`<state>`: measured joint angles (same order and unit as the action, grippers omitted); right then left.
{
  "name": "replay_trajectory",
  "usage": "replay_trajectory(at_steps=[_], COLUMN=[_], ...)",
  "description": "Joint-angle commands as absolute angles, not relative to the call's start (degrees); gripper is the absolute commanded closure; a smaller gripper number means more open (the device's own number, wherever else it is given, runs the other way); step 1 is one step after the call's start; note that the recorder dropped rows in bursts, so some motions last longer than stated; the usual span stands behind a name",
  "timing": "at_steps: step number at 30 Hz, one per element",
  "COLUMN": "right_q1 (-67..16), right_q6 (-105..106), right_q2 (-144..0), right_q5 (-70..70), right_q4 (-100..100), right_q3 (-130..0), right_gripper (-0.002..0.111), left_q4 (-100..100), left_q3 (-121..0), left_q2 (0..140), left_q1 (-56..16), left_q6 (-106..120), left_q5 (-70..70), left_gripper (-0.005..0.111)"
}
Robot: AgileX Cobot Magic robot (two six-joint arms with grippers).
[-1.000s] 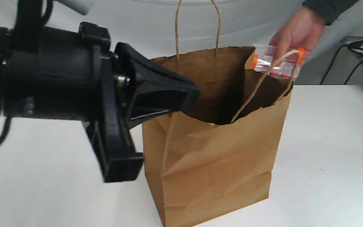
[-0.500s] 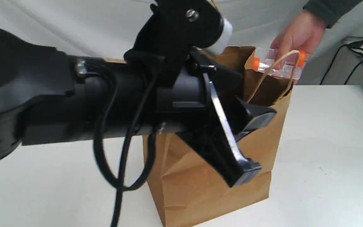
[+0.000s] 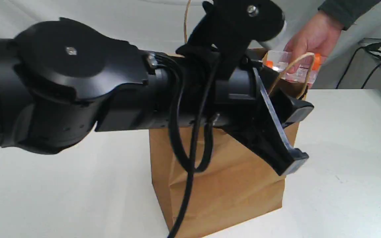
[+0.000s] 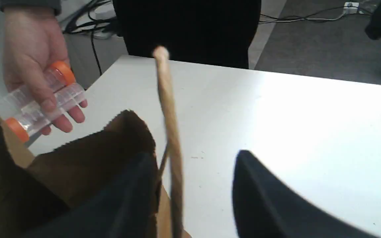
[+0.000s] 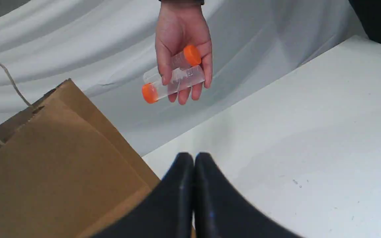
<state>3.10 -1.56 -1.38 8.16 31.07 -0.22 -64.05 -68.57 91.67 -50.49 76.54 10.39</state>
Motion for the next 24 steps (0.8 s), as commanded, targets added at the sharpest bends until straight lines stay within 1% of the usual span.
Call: replay_trajectory(at_steps=[1, 6, 10, 13, 16, 20, 24], right_q1=[3.4, 3.4, 3.4, 3.4, 3.4, 3.4, 3.4], right_q6=[-1.5, -1.7, 3.2, 4.2, 4.3, 4.3, 5.6], right_q2=[-1.0, -1.0, -1.2, -4.3, -10.9, -24.2, -37.7], right_q5=[5.4, 5.4, 7.1, 7.0, 8.8, 18.3, 27.6], right_q4=[31.0, 35.1, 32.9, 27.2, 21.4, 12.5, 8.9], right_q3=[0.0, -0.2, -7.1, -15.9, -25.0, -41.1, -56.9], right_gripper=[0.108, 0.108, 0.108, 0.108, 0.108, 0.108, 0.108], left_q4=[-64.5, -64.5, -63.7, -61.3, -56.2, -50.7, -49.8], left_q3=[-69.0, -69.0, -69.0, -68.9, -68.9, -68.8, -68.8], left_q2=[91.4, 90.3, 89.7, 89.5, 89.1, 87.8, 86.0], left_q1=[-50.7, -50.7, -50.2, -49.4, -47.9, -45.8, -42.9], left_q6=[76.4, 75.0, 74.9, 71.9, 67.5, 63.8, 63.2], left_q5=[10.7, 12.2, 17.5, 20.8, 23.4, 26.4, 31.1], left_gripper=[0.106, 0.107, 0.107, 0.107, 0.107, 0.107, 0.107])
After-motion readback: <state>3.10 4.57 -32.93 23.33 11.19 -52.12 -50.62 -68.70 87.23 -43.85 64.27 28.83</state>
